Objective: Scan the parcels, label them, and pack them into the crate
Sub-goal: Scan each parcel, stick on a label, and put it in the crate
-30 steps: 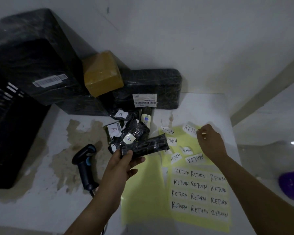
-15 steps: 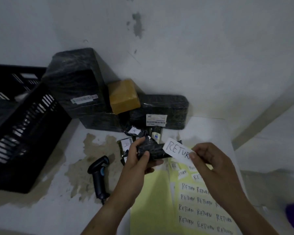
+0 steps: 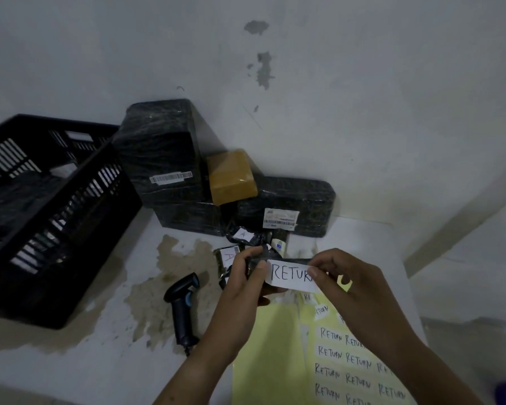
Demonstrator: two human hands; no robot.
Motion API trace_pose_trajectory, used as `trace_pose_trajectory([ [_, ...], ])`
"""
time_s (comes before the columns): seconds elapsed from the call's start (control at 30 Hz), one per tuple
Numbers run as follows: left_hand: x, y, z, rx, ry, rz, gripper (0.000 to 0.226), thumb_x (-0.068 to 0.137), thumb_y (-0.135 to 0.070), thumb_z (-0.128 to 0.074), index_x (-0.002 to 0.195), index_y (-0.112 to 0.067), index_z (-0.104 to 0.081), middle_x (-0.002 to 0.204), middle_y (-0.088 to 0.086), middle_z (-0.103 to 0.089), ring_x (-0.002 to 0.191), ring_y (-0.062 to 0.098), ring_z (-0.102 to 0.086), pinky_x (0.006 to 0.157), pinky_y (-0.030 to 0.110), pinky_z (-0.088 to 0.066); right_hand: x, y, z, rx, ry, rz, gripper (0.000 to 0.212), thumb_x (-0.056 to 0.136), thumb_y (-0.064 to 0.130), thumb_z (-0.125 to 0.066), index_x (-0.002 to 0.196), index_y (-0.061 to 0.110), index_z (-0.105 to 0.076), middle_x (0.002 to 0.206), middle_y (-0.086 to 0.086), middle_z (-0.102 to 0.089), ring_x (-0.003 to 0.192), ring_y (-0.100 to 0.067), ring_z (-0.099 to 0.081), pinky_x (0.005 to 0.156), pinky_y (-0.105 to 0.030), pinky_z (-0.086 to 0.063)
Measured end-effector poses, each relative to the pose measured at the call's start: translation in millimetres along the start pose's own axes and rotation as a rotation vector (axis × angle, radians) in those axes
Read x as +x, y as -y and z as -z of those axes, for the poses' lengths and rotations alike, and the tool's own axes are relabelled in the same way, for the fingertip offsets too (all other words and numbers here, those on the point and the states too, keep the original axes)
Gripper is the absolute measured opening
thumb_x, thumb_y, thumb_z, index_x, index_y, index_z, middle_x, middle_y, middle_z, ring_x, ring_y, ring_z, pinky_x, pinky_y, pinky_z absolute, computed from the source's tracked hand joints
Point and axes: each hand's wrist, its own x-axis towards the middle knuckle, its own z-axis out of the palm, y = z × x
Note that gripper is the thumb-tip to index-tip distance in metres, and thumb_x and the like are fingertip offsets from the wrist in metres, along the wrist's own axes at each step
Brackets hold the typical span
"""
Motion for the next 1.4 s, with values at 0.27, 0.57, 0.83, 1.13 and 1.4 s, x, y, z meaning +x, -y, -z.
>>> trace_pose_trajectory([
  [0.27, -8.4, 0.3, 4.4, 0.060, 0.021, -0.083, 0.025, 0.102, -0.021, -0.057, 0.122, -0.035, -0.051, 0.088, -0.020, -0.073, 0.077, 0.000, -0.072, 0.065, 0.013, -0.050, -1.2, -1.0, -10.4, -0.081, -0.018, 0.039, 0.010, 0.090, 0.025, -0.068, 0.087, 0.034, -0.065, 0.080, 0.019, -0.065, 0.079, -0.004, -0.063, 0.068, -0.013, -0.045],
  [0.57, -12.9, 1.0, 4.3, 0.132, 0.070, -0.114, 0.028, 0.103, -0.029, -0.052, 0.128, -0.038, -0.044, 0.104, -0.020, -0.073, 0.092, 0.008, -0.075, 0.079, 0.027, -0.058, -4.3, -10.0, -15.9, -0.318, -0.136, 0.131, 0.020, 0.085, 0.033, -0.071, 0.100, 0.035, -0.058, 0.077, 0.020, -0.054, 0.085, 0.001, -0.052, 0.069, -0.012, -0.037],
  [0.83, -17.0, -0.7, -1.0, 0.162, -0.003, -0.251, 0.031, 0.106, -0.023, -0.046, 0.131, -0.041, -0.045, 0.118, -0.009, -0.068, 0.087, 0.015, -0.075, 0.073, 0.038, -0.059, -18.4, -10.4, -21.5, 0.156, -0.149, 0.032, 0.030, 0.090, 0.033, -0.059, 0.118, 0.045, -0.054, 0.133, 0.021, -0.048, 0.111, 0.000, -0.057, 0.079, -0.014, -0.051],
  [1.13, -17.1, -6.3, -3.6, 0.238, 0.015, -0.308, 0.024, 0.107, -0.026, -0.044, 0.121, -0.035, -0.061, 0.124, -0.003, -0.062, 0.092, 0.009, -0.073, 0.077, 0.031, -0.059, -21.1, -5.2, -22.0, 0.252, -0.030, 0.040, 0.044, 0.097, 0.026, -0.054, 0.131, 0.053, -0.050, 0.136, 0.028, -0.043, 0.120, -0.002, -0.053, 0.084, -0.018, -0.052],
  [1.4, -22.9, -7.0, -4.7, 0.291, -0.006, -0.375, 0.025, 0.107, -0.021, -0.042, 0.121, -0.029, -0.061, 0.110, -0.004, -0.062, 0.080, 0.007, -0.066, 0.071, 0.016, -0.047, -22.5, -6.6, -22.9, 0.409, -0.131, -0.043, 0.039, 0.088, -0.001, -0.066, 0.109, 0.032, -0.073, 0.123, 0.016, -0.060, 0.107, -0.013, -0.064, 0.077, -0.033, -0.059],
])
